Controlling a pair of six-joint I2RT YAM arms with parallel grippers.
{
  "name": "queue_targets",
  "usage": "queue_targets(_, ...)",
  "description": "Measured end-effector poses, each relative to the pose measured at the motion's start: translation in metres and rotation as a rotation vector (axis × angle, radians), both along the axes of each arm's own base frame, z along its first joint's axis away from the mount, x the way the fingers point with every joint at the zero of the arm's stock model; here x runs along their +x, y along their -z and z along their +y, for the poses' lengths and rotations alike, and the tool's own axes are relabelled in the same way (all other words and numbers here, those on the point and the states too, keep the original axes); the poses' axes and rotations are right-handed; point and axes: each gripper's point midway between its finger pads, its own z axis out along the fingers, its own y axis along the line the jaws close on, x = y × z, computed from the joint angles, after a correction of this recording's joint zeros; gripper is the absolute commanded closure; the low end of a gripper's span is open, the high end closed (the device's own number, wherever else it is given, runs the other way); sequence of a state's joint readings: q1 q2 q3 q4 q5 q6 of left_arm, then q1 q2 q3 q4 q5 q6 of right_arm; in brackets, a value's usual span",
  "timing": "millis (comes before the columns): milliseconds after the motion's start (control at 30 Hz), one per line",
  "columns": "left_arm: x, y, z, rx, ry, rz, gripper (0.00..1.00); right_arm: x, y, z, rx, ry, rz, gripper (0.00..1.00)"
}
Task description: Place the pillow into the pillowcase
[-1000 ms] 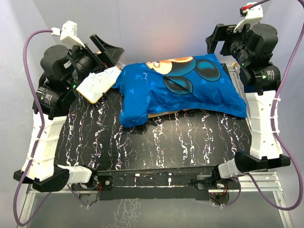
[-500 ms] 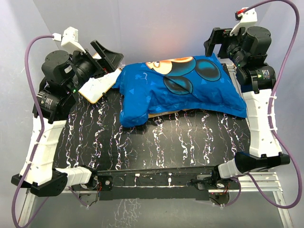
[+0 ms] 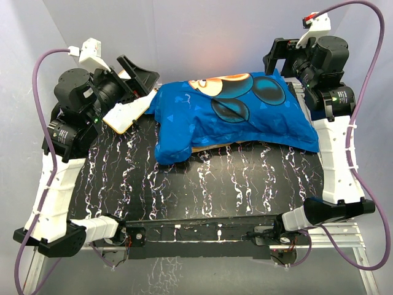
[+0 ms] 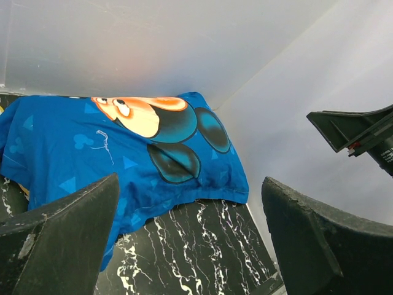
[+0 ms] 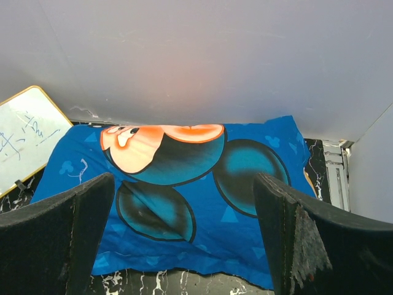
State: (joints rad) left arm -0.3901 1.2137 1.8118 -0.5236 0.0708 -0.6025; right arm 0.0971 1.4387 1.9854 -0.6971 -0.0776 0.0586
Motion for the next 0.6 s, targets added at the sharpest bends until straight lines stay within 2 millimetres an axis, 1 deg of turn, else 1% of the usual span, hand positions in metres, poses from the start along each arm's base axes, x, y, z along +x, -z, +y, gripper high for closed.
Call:
queue_targets(200, -0.003, 0.005, 0.001, -0.002, -0.001, 0.008, 0.03, -0.004, -0.002, 0.000, 0.001, 0.000, -0.006, 0.02)
queue_targets(433, -0.008, 0.008, 0.003, -0.011, -0.002, 0.013, 0.03, -0.012, -0.008, -0.001, 0.003, 0.000, -0.024, 0.02)
queue_targets(600, -0.010, 0.008, 0.004, -0.016, -0.004, 0.013, 0.03, -0.014, -0.010, -0.001, 0.003, 0.000, -0.029, 0.02)
